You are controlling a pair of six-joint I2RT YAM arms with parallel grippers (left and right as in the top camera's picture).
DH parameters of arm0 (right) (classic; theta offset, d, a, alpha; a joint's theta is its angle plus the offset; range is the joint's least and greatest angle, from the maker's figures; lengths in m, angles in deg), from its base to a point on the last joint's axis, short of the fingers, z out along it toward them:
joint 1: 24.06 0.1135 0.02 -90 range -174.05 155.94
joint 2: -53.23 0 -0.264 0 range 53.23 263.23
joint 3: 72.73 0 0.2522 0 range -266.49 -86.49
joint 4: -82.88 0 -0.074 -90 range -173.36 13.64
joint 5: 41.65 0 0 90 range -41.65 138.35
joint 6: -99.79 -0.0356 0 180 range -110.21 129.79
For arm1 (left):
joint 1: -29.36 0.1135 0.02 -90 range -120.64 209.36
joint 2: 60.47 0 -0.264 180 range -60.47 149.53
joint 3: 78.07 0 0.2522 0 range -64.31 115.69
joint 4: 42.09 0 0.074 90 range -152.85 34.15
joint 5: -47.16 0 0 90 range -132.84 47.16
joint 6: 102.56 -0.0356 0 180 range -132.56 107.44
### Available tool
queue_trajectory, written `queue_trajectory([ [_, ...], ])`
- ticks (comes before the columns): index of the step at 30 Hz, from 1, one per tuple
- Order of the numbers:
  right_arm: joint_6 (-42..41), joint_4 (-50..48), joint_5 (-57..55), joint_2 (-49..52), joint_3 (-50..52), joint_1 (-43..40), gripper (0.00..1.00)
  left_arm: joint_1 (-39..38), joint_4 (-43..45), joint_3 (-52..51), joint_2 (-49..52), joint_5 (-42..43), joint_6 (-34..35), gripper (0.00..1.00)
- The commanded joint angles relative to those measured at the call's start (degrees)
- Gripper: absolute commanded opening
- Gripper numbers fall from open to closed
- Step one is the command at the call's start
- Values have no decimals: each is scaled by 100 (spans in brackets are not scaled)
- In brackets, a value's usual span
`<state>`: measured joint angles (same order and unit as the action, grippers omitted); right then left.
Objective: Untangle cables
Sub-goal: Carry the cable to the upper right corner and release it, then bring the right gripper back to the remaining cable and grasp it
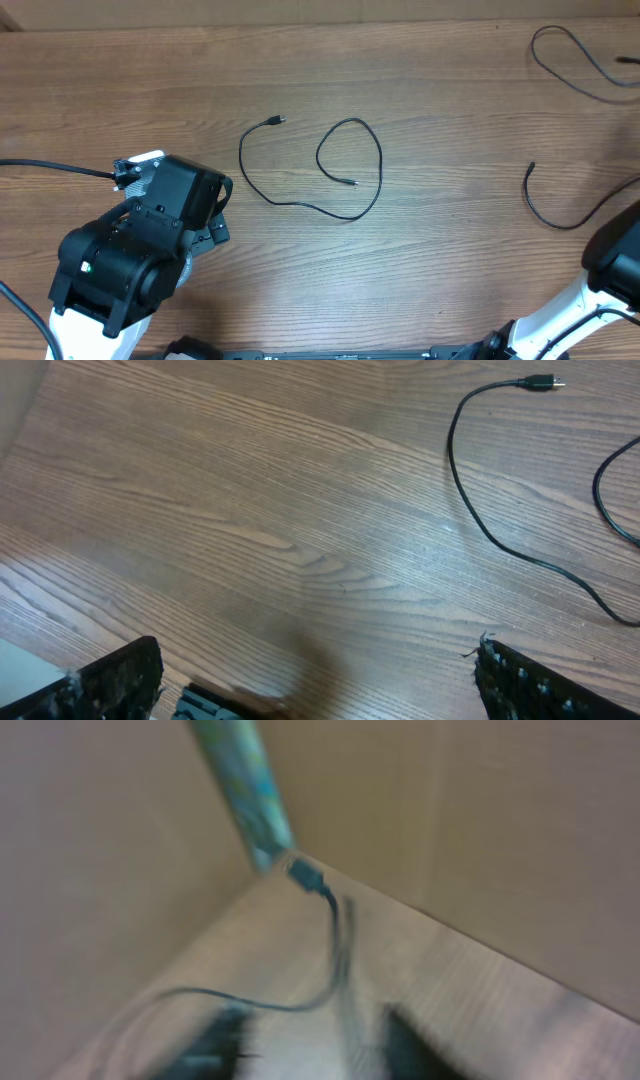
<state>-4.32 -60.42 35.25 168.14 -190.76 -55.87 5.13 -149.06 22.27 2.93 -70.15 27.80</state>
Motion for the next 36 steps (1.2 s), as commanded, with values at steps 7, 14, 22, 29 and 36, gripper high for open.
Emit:
queue_trajectory([
  [7, 175, 1259, 422, 168, 111, 0, 100, 22, 17, 11, -2, -118, 81, 100],
  [14, 173, 1729, 1971, -498, 111, 387, 100, 22, 17, 11, -2, -118, 81, 100],
  [22, 238, 3991, 3652, -1735, 120, 1316, 100, 22, 20, 11, -2, -118, 81, 100],
  [29, -216, 4437, 3703, -1947, 321, 2371, 100, 22, 20, 11, -2, -118, 79, 100],
  [36, -863, 3915, 3698, -1991, 1058, 3158, 100, 22, 22, 11, -2, -118, 79, 100],
])
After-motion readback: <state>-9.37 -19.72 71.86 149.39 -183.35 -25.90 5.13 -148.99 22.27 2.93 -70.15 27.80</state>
